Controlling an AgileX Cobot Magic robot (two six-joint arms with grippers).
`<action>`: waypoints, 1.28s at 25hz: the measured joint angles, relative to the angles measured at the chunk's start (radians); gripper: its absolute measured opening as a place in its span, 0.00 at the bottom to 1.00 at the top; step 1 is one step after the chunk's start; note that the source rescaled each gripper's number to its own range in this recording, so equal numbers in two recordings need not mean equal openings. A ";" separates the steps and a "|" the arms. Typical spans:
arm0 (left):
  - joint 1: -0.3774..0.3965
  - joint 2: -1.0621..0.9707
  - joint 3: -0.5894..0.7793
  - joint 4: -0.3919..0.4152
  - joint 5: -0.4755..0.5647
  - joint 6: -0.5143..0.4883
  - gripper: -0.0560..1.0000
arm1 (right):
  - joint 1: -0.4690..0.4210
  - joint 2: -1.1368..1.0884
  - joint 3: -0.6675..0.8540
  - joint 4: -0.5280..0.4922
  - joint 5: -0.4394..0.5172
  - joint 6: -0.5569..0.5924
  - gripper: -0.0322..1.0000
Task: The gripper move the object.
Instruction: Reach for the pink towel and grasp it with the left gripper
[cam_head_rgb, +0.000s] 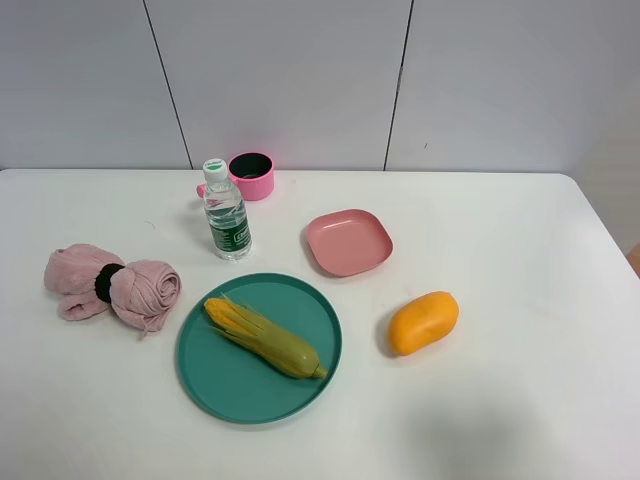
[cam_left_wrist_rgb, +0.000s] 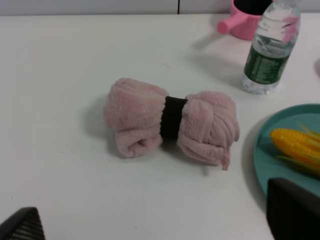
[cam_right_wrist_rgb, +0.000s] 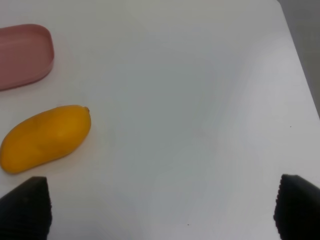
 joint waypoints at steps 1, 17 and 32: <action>0.000 0.000 0.000 0.000 0.000 0.000 0.84 | 0.000 0.000 0.000 0.000 0.000 0.000 1.00; 0.000 0.000 0.000 0.000 0.000 0.000 0.84 | 0.000 0.000 0.000 0.000 0.000 0.000 1.00; 0.000 0.010 0.000 0.002 0.000 0.000 0.84 | 0.000 0.000 0.000 0.000 0.000 0.000 1.00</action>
